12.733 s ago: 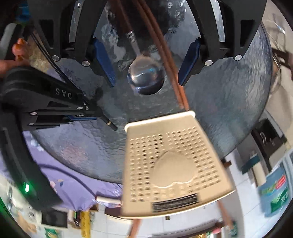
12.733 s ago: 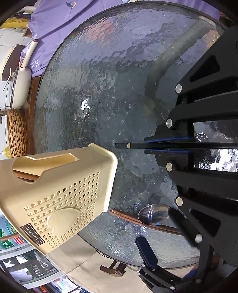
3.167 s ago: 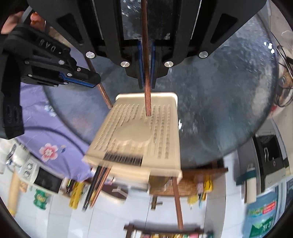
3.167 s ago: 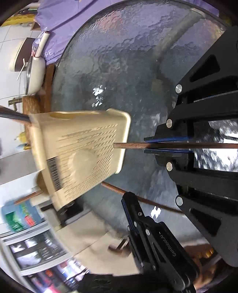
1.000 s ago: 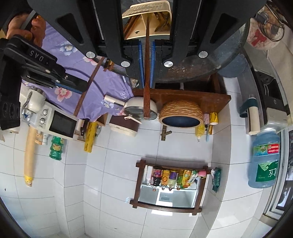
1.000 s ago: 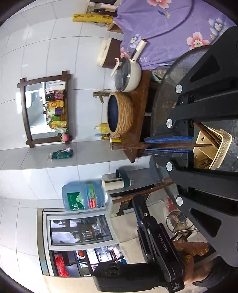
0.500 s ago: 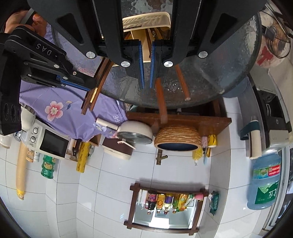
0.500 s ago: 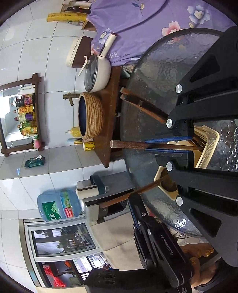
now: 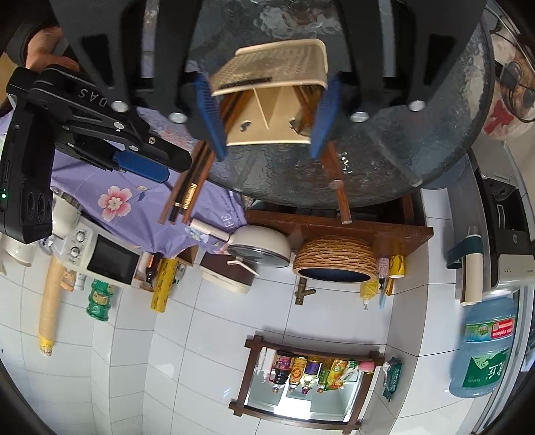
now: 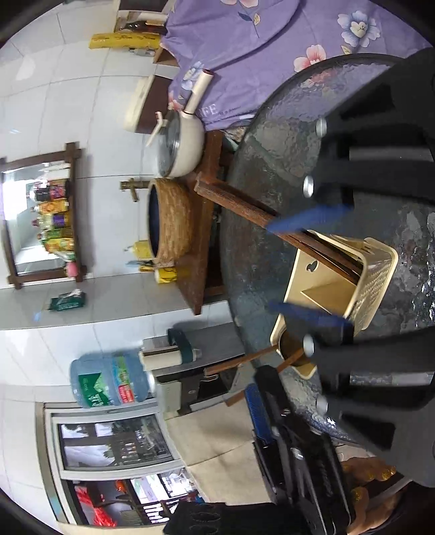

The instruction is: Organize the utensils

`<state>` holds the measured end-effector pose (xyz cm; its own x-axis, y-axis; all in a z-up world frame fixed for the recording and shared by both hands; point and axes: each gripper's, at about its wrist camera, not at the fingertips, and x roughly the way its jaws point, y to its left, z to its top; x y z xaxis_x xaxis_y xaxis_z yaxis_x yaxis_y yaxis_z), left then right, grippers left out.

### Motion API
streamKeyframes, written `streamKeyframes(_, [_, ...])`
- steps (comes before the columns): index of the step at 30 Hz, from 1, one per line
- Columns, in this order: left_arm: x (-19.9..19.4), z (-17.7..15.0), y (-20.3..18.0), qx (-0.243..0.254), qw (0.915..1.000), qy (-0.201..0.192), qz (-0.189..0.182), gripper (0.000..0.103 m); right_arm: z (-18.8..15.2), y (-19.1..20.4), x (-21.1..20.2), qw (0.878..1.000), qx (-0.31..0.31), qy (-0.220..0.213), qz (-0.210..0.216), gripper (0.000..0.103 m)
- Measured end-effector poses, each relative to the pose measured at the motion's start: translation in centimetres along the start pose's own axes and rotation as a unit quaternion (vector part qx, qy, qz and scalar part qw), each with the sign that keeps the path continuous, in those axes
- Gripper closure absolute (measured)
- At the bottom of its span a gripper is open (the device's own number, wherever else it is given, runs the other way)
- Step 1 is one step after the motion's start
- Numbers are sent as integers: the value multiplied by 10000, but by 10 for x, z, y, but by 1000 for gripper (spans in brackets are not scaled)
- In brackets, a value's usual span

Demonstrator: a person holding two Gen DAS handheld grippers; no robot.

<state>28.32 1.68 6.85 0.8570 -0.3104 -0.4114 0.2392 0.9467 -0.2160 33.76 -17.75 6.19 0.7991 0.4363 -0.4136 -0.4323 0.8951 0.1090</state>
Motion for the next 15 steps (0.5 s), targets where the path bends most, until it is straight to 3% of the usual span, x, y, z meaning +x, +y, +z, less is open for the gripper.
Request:
streamKeyframes(1, [-7,-5,-2,9,10000,-79,-29,34,-3,2,-7,9999,-38,-93,-34,41])
streamKeyframes(3, [-23,-18,-7,110,9988,-356,308,7,-15,7,-26,9991,-129,-360,-197,27])
streamKeyframes(5, [-39,-31,-11,258,9957,-688,572,7,-28,11,-40,9979,-225,-525,-308,22])
streamKeyframes(10, [-75,-63,-15,402,9926,-1031,502,7,-67,12,-71,9954,-42,-835,-478,6])
streamKeyframes(15, [-104,-109,-7,208,9915,-1094,672,6,-105,20,-97,9947,-60,-839,-589,6])
